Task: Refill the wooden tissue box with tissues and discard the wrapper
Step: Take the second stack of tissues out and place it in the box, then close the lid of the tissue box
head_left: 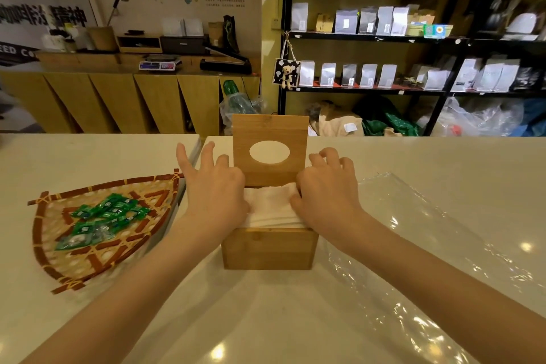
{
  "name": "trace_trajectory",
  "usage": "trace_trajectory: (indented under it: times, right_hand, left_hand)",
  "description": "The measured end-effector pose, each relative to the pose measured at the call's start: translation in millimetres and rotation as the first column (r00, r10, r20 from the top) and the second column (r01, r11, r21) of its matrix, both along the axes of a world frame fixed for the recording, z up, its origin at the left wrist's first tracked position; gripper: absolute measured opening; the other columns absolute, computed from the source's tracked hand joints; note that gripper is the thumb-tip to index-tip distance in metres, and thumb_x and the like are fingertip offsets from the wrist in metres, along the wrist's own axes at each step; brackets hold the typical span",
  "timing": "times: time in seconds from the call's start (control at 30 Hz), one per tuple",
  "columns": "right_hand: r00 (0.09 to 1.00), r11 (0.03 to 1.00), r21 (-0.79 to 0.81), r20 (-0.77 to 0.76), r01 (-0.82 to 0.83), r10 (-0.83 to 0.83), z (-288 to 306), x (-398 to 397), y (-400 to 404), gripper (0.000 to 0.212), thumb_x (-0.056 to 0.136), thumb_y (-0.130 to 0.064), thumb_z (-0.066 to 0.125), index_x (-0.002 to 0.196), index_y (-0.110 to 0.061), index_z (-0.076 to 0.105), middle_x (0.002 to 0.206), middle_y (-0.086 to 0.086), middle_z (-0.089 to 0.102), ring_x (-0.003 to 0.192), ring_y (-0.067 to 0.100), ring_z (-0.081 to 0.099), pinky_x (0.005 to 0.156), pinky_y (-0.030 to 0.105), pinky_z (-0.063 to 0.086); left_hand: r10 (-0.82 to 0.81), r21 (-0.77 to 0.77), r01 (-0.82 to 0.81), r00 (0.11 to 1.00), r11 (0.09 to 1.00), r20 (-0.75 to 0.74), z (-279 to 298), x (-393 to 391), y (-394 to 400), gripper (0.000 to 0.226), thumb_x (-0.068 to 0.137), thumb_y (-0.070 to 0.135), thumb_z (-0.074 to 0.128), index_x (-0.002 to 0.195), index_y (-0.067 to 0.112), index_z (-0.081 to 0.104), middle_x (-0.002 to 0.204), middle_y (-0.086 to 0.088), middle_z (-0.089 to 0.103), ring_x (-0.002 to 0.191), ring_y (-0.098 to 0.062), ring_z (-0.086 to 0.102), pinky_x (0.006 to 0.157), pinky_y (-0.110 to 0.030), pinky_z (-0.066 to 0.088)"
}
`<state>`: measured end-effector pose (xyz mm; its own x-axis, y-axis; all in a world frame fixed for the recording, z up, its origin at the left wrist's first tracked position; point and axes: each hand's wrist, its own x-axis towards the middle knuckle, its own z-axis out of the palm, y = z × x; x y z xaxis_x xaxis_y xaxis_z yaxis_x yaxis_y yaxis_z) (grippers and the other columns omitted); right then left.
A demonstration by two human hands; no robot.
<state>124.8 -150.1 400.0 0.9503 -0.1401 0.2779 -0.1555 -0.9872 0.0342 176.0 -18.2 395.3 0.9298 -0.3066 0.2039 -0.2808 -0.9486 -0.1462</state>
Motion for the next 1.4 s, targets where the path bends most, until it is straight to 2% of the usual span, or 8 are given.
trace_trajectory:
  times: [0.27, 0.4, 0.5, 0.63, 0.87, 1.1, 1.3, 1.4]
  right_hand:
    - [0.946, 0.922, 0.385, -0.284, -0.039, 0.158, 20, 1, -16, 0.038, 0.078, -0.031, 0.066, 0.115, -0.029, 0.062, 0.109, 0.000, 0.054, 0.115, 0.025, 0.041, 0.096, 0.041, 0.040]
    - [0.872, 0.976, 0.217, -0.472, -0.027, 0.129, 19, 4, -15, 0.048, 0.077, -0.034, 0.065, 0.122, -0.025, 0.054, 0.111, 0.003, 0.049, 0.126, 0.030, 0.030, 0.102, 0.050, 0.029]
    - [0.851, 0.993, 0.114, -0.519, -0.021, 0.077, 18, 7, -10, 0.015, 0.077, -0.030, 0.062, 0.084, -0.017, 0.058, 0.113, 0.008, 0.050, 0.134, 0.036, 0.021, 0.108, 0.064, 0.012]
    - [0.811, 0.997, 0.072, -0.583, -0.017, 0.056, 21, 11, -6, 0.029, 0.078, -0.024, 0.060, 0.057, -0.020, 0.040, 0.097, 0.007, 0.044, 0.128, 0.037, 0.027, 0.105, 0.069, 0.007]
    - [0.791, 0.997, 0.080, -0.611, 0.006, 0.044, 15, 15, -9, 0.029, 0.079, -0.035, 0.061, 0.103, -0.020, 0.059, 0.115, 0.006, 0.050, 0.126, 0.033, 0.032, 0.107, 0.067, 0.013]
    - [0.978, 0.829, 0.537, -0.042, -0.153, 0.207, 45, 4, -41, 0.033, 0.071, -0.033, 0.074, 0.101, -0.023, 0.063, 0.105, -0.003, 0.057, 0.093, 0.013, 0.053, 0.066, 0.020, 0.045]
    - [0.954, 0.913, 0.275, 0.080, -0.301, 0.290, 53, 35, -37, 0.082, 0.077, -0.016, 0.071, 0.140, -0.026, 0.020, 0.126, 0.007, 0.053, 0.104, 0.026, 0.059, 0.086, 0.044, 0.054]
    - [0.933, 0.906, 0.225, 0.052, -0.357, 0.355, 45, 41, -35, 0.073, 0.083, -0.013, 0.063, 0.142, -0.024, 0.022, 0.130, 0.009, 0.047, 0.110, 0.025, 0.053, 0.091, 0.040, 0.051]
  left_hand:
    - [-0.068, -0.090, 0.040, 0.939, 0.995, -0.338, 17, 6, 13, 0.046, 0.071, 0.054, 0.064, 0.114, 0.038, 0.059, 0.152, 0.000, 0.028, 0.144, -0.029, -0.001, 0.105, -0.067, -0.012]
    - [-0.061, 0.055, 0.092, 0.908, 0.994, -0.414, 13, 11, 13, 0.054, 0.077, 0.050, 0.060, 0.128, 0.038, 0.046, 0.156, -0.002, 0.016, 0.143, -0.032, -0.010, 0.101, -0.070, -0.014]
    - [-0.061, 0.087, 0.110, 0.896, 0.990, -0.440, 11, 15, 9, 0.046, 0.081, 0.043, 0.057, 0.126, 0.036, 0.050, 0.154, -0.003, 0.021, 0.142, -0.035, -0.011, 0.099, -0.071, -0.016]
    - [-0.014, 0.157, 0.100, 0.882, 0.982, -0.471, 11, 17, 5, 0.045, 0.084, 0.034, 0.057, 0.128, 0.034, 0.049, 0.154, -0.005, 0.021, 0.142, -0.036, -0.012, 0.098, -0.072, -0.017]
    - [-0.004, 0.179, 0.117, 0.848, 0.977, -0.530, 11, 17, 4, 0.045, 0.086, 0.026, 0.052, 0.130, 0.031, 0.046, 0.153, -0.006, 0.024, 0.142, -0.037, -0.009, 0.100, -0.072, -0.015]
    - [-0.201, -0.496, 0.074, 0.958, 0.865, -0.206, 42, 21, 25, 0.015, 0.070, 0.043, 0.071, 0.072, 0.033, 0.060, 0.110, 0.005, 0.060, 0.123, -0.022, 0.044, 0.107, -0.053, 0.027]
    - [-0.360, -0.694, 0.187, 0.926, 0.696, -0.111, 52, 34, 10, 0.095, 0.067, 0.016, 0.078, 0.139, 0.036, 0.021, 0.133, -0.006, 0.054, 0.113, -0.024, 0.056, 0.083, -0.037, 0.052]
    - [-0.350, -0.693, 0.247, 0.937, 0.678, -0.009, 41, 40, 6, 0.081, 0.072, 0.013, 0.074, 0.138, 0.033, 0.031, 0.126, -0.005, 0.059, 0.108, -0.023, 0.057, 0.085, -0.036, 0.051]
